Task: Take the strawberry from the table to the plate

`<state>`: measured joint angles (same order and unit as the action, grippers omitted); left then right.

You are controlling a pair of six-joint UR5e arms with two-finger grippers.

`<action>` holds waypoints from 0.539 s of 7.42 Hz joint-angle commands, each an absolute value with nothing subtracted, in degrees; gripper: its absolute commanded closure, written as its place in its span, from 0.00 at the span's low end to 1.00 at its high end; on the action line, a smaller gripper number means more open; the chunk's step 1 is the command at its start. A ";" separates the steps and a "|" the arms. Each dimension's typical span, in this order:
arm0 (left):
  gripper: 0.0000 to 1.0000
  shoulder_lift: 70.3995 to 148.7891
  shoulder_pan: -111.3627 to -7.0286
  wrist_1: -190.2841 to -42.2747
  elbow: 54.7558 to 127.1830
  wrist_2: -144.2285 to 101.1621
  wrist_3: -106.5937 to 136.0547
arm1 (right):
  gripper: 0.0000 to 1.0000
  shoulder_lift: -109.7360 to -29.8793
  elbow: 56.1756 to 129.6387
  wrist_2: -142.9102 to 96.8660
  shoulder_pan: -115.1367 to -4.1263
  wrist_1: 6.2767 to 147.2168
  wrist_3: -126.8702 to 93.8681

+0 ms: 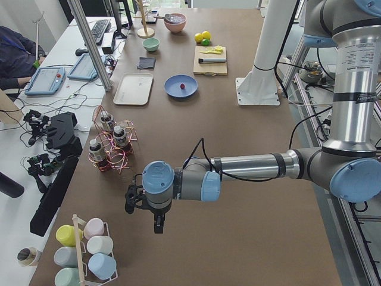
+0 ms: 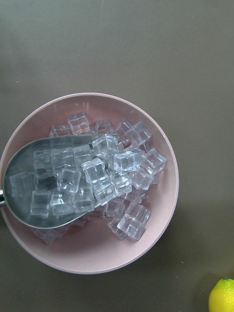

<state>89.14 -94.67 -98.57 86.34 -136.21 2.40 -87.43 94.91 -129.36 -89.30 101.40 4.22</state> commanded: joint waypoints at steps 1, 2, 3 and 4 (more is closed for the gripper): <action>0.02 89.12 -94.04 -98.35 85.79 -136.58 3.25 | 0.00 -87.71 94.92 -129.64 -89.30 101.25 4.22; 0.02 89.03 -94.04 -98.35 85.78 -136.50 3.25 | 0.00 -87.71 94.92 -129.64 -89.21 101.16 4.22; 0.02 88.69 -94.04 -98.35 85.69 -136.49 3.25 | 0.00 -87.71 94.92 -129.64 -89.21 101.08 4.22; 0.02 88.51 -94.04 -98.44 85.35 -136.41 3.16 | 0.00 -87.71 94.92 -129.64 -89.21 101.16 4.22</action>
<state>88.77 -94.06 -98.38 85.67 -136.48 3.22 -87.71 94.92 -129.63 -89.23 101.15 4.22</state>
